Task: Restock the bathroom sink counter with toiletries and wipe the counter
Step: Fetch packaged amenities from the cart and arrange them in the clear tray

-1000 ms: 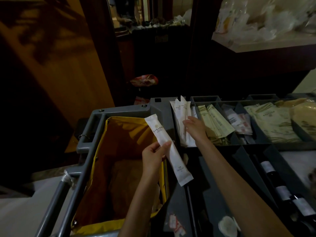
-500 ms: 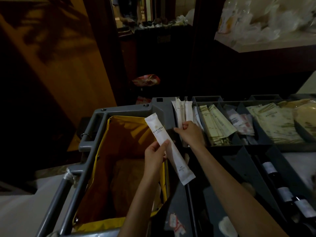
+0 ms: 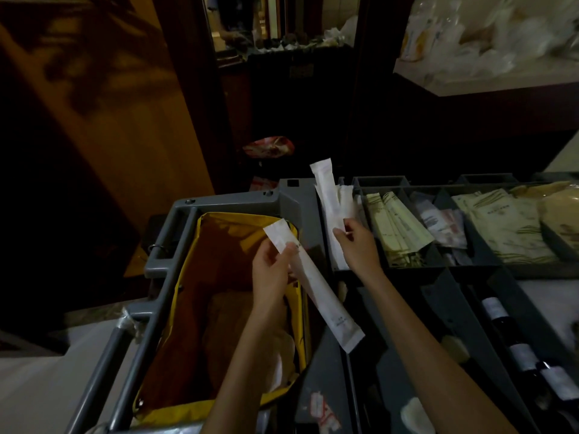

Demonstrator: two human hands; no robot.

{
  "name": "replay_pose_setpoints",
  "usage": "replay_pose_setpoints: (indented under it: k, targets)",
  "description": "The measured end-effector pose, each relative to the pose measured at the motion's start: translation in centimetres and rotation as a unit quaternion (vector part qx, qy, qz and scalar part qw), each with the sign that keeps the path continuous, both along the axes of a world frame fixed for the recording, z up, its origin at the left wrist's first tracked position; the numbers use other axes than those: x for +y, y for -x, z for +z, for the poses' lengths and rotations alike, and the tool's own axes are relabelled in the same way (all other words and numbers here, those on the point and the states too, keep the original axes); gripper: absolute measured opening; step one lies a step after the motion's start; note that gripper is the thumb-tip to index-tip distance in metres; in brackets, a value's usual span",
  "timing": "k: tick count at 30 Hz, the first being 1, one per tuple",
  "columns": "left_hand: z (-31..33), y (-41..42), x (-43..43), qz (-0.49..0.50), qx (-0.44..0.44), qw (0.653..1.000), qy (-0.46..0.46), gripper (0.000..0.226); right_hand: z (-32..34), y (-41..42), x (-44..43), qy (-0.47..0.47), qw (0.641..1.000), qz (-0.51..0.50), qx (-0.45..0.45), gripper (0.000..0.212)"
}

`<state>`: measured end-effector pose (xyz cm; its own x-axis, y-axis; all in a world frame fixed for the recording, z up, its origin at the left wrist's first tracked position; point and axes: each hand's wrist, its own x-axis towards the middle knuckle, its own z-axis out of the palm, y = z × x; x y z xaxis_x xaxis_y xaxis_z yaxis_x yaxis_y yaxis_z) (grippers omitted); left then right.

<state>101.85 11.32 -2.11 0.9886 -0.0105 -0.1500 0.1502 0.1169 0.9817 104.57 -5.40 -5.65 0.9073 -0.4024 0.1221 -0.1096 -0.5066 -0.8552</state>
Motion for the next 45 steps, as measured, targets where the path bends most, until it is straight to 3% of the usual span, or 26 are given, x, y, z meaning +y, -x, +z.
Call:
replay_pose_setpoints:
  k: [6, 12, 18, 23, 29, 33, 35, 38, 45]
  targets:
    - [0.2, -0.3, -0.4, 0.002, -0.007, 1.000, 0.001, 0.023, 1.9, 3.2, 0.0, -0.033, 0.995, 0.072, -0.057, 0.011]
    - [0.3, -0.4, -0.9, -0.031, 0.034, 0.998, 0.033, 0.017, 3.3, 6.5, -0.3, -0.043, 0.991, 0.077, -0.097, 0.013]
    - [1.0, 0.1, -2.1, -0.048, -0.012, 0.998, 0.046, 0.024, 3.3, 10.5, -0.7, -0.168, 0.980, 0.080, -0.071, 0.012]
    - [1.7, 0.6, -3.9, -0.052, -0.003, 0.996, 0.069, 0.017, 2.2, 13.2, -0.3, -0.211, 0.974, 0.051, -0.072, 0.017]
    - [1.8, 1.6, -6.2, -0.105, -0.001, 0.993, 0.052, 0.015, 2.0, 16.3, -1.3, -0.191, 0.973, -0.016, -0.130, 0.014]
    - [2.4, 2.5, -8.3, -0.150, 0.010, 0.986, 0.073, 0.018, 1.9, 18.6, -2.5, -0.097, 0.976, -0.100, -0.165, 0.017]
    - [2.6, 3.1, -9.4, -0.172, 0.018, 0.982, 0.074, 0.014, 1.7, 19.8, -2.8, 0.075, 0.970, -0.159, -0.170, 0.026]
    - [3.5, 4.4, -11.0, -0.213, -0.009, 0.974, 0.077, 0.017, 1.8, 21.2, -2.5, 0.266, 0.920, -0.226, -0.178, 0.028]
    - [5.6, 8.2, -12.0, -0.322, -0.084, 0.940, 0.073, 0.033, 2.9, 23.8, -2.4, 0.385, 0.868, -0.280, -0.143, 0.043]
